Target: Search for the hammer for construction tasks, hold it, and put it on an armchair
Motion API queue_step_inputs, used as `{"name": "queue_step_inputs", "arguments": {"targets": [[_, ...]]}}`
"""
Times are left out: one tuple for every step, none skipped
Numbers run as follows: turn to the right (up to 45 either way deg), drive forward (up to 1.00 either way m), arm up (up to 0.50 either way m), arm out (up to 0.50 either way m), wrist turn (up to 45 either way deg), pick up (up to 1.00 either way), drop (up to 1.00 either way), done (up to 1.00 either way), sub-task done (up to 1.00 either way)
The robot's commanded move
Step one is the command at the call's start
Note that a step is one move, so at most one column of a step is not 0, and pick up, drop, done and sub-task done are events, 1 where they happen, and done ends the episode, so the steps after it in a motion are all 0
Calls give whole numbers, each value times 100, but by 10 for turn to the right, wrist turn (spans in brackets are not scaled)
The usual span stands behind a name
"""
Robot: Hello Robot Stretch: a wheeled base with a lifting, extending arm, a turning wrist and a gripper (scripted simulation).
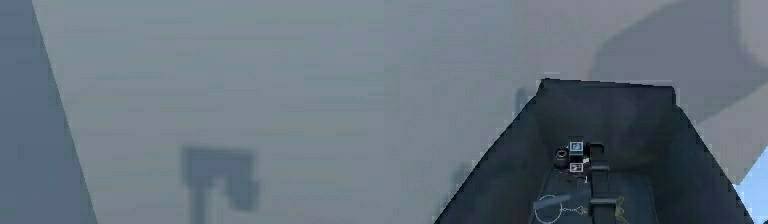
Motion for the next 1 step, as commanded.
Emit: {"name": "queue_step_inputs", "arguments": {"targets": [[0, 0, 0, -8, 0, 0, 0, 0, 0]]}}
